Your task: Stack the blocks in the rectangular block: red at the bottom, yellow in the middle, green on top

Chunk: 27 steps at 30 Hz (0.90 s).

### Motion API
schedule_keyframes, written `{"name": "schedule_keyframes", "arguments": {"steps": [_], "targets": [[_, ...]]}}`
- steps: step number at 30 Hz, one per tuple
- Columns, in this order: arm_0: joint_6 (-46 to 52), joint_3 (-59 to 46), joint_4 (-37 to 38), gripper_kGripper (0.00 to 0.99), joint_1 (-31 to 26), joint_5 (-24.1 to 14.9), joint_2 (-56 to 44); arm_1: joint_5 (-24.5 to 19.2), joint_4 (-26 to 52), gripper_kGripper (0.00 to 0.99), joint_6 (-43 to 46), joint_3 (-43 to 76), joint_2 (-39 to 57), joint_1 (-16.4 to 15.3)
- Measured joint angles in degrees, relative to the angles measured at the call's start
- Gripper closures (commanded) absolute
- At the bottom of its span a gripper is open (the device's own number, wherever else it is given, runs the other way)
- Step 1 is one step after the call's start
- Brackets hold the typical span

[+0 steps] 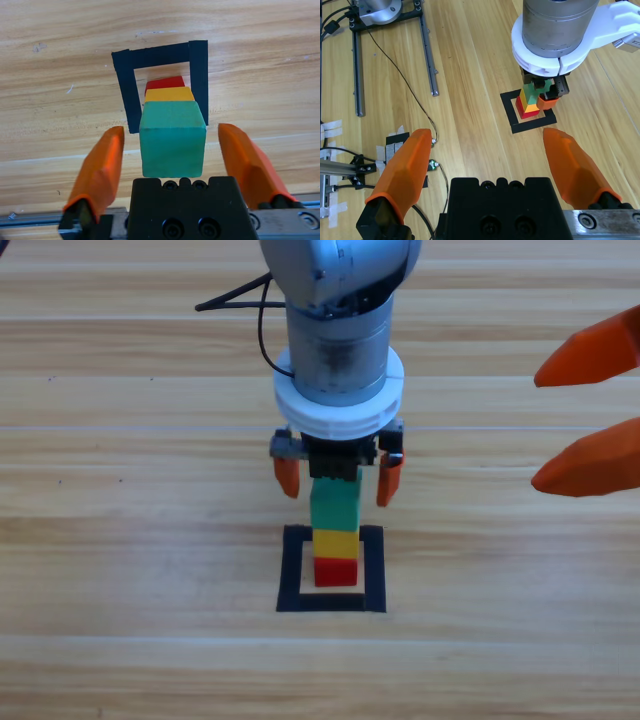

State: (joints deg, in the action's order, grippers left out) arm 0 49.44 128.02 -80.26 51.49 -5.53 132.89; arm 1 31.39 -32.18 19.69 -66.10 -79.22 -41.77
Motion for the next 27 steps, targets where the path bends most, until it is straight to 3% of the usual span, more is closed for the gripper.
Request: {"name": "schedule_keyframes", "arguments": {"steps": [18, 24, 27], "targets": [[0.21, 0.26, -0.01, 0.000, 0.19, -1.63, -2.62, 0.00, 0.00, 0.010, 0.00, 0.00, 0.00, 0.00], [1.26, -12.50, 1.07, 0.000, 1.43, -6.05, -22.58, -0.03, 0.00, 0.010, -0.01, 0.00, -0.06, -0.24], [2.39, -21.56, 7.08, 0.000, 5.93, -10.20, -34.35, -2.03, 0.00, 0.010, -0.04, -0.06, -0.61, -1.78]]}}
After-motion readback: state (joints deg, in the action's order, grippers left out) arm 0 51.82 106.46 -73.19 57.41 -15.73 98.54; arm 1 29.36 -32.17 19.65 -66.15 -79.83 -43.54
